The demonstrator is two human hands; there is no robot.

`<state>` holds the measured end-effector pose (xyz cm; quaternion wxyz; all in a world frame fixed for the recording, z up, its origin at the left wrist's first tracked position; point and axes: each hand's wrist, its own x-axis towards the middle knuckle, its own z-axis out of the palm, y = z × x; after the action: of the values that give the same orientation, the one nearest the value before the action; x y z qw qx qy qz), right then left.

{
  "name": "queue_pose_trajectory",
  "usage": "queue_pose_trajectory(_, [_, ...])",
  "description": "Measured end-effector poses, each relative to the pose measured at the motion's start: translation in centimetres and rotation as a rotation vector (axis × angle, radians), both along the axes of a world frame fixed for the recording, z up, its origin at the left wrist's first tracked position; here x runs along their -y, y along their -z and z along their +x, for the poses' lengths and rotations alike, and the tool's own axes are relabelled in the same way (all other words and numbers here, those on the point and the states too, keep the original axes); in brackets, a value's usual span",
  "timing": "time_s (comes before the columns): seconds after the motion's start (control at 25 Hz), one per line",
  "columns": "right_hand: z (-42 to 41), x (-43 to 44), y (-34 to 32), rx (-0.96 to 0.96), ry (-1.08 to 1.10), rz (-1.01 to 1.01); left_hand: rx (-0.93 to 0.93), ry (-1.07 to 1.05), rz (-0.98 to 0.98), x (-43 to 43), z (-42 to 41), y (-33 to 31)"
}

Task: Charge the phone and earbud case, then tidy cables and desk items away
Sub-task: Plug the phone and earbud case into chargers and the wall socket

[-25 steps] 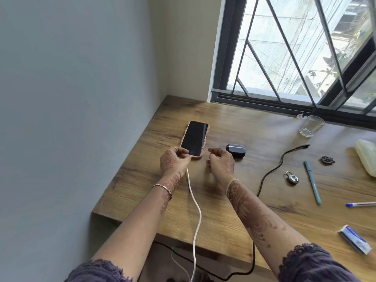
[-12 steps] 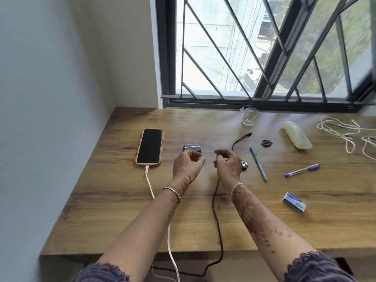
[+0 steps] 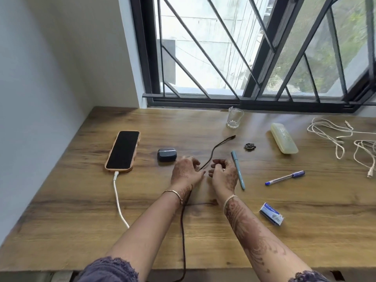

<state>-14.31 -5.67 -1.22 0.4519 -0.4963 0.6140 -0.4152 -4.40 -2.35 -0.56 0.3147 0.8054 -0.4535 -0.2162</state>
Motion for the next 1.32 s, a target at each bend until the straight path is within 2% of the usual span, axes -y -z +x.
queue_pose_trajectory(0.28, [-0.2, 0.3, 0.6, 0.013, -0.078, -0.015, 0.073, -0.126, -0.014, 1.0, -0.5, 1.5])
queue_pose_trajectory(0.44, [-0.1, -0.1, 0.4, 0.022, -0.101, -0.020, -0.069, -0.217, -0.069, 0.3, -0.4, 1.3])
queue_pose_trajectory(0.56, [1.2, 0.1, -0.1, 0.047, -0.173, 0.062, -0.184, -0.247, -0.146, -1.2, 0.1, 0.9])
queue_pose_trajectory(0.6, [1.9, 0.3, -0.2, 0.113, -0.190, 0.141, -0.224, -0.251, -0.170, -1.9, 0.3, 0.7])
queue_pose_trajectory(0.68, [3.4, 0.5, -0.5, 0.392, -0.205, 0.337, -0.289, -0.260, -0.199, -3.5, 1.1, 0.4])
queue_pose_trajectory(0.76, [4.4, 1.0, -0.8, 0.621, -0.190, 0.447, -0.337, -0.256, -0.188, -5.1, 2.4, 0.1])
queue_pose_trajectory(0.88, [5.6, 1.7, -1.0, 0.741, -0.150, 0.471, -0.407, -0.252, -0.162, -8.3, 4.7, 0.0])
queue_pose_trajectory(1.08, [7.2, 1.6, -1.0, 0.765, -0.139, 0.437, -0.490, -0.301, -0.141, -12.3, 7.3, 1.2])
queue_pose_trajectory(1.32, [8.1, -0.6, -1.7, 0.691, -0.300, 0.318, -0.497, -0.328, -0.209, -11.1, 8.4, 0.5])
